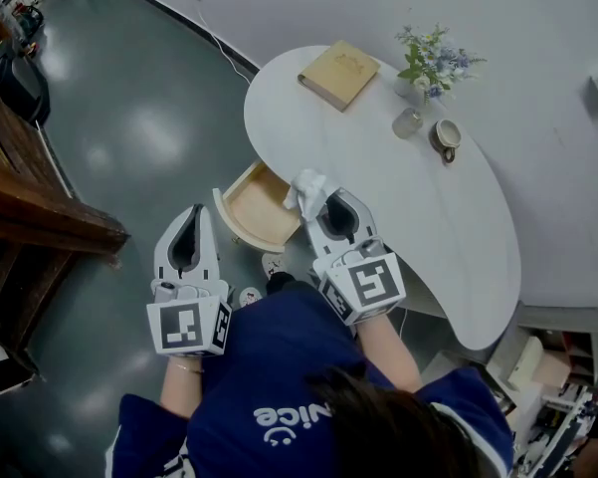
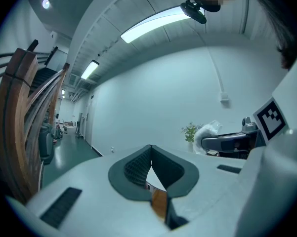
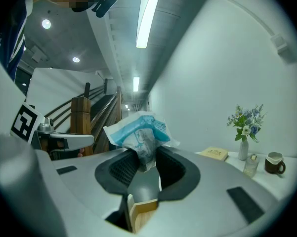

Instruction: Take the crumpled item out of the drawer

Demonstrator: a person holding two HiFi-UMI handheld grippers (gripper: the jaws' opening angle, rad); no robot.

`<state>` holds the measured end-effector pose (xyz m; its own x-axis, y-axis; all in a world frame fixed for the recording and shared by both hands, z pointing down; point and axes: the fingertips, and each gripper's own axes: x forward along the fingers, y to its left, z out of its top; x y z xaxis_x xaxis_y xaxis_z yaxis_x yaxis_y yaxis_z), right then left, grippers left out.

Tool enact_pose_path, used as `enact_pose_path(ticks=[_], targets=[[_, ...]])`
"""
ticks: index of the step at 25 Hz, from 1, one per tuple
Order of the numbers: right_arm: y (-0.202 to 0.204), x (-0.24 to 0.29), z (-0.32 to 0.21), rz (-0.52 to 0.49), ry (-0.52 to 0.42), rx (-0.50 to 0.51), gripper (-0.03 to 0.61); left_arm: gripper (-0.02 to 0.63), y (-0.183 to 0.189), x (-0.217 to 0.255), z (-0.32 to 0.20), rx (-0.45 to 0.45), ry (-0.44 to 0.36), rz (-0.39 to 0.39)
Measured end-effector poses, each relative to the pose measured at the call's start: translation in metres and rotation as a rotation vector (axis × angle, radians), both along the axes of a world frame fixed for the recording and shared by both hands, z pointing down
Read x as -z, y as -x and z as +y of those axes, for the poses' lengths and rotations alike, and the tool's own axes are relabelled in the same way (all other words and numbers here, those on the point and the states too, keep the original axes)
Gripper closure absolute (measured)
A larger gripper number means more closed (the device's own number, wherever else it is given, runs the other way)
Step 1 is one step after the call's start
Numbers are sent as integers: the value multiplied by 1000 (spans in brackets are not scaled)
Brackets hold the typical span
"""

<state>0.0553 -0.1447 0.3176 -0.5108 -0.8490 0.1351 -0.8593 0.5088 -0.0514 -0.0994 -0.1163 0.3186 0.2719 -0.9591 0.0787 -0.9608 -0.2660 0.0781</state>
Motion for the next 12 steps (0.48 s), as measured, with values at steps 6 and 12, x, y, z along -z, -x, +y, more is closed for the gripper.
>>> enact_pose_path(ticks=[6,12], targets=[[0,-2,3,-1,-14,19,468,609,-2,-1,1,-4,7,13],[-3,-4,6,11,-17,20,468,609,-3,-2,3,0,3,12]])
